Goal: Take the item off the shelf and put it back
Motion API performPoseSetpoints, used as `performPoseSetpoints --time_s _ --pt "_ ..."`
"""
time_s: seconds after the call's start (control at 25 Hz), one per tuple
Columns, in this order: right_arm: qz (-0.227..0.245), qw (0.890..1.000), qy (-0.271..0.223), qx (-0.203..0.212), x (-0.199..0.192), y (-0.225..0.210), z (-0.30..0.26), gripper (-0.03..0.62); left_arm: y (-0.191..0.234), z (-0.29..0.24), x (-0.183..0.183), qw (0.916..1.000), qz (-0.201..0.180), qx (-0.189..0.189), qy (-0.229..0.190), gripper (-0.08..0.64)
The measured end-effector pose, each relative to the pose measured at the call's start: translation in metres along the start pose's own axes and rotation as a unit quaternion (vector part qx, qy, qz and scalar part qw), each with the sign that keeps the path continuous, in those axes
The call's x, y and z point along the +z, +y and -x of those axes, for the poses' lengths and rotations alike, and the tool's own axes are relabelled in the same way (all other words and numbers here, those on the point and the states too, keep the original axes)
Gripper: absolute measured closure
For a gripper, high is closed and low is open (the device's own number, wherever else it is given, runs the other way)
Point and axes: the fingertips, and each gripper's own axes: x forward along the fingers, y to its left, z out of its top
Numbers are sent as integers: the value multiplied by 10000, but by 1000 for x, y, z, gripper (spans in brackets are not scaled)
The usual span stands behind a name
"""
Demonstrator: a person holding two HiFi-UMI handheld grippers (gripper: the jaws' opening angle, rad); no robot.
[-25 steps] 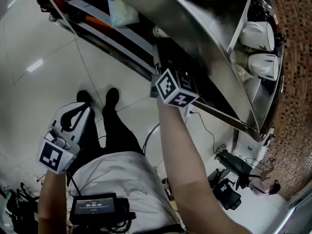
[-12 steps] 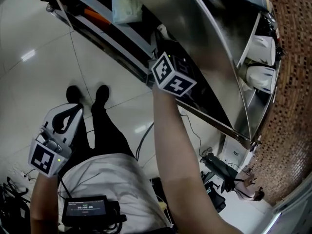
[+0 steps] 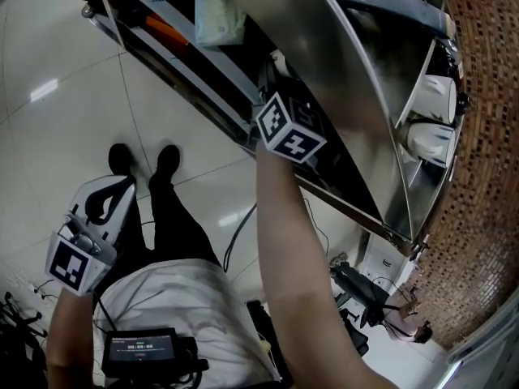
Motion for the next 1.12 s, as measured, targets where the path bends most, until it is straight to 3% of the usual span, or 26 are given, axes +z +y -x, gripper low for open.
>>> performPoseSetpoints --time_s 0.4,0.8,1.12 --pt "41 9994 -154 310 3 15 23 313 2 -2 6 9999 -97 -52 -26 546" --pt "201 9929 -222 1147 -12 66 90 314 -12 6 23 9986 -457 -253 93 545" --pt "326 9827 -300 1797 0 101 141 314 -26 22 39 9981 -446 -302 289 545"
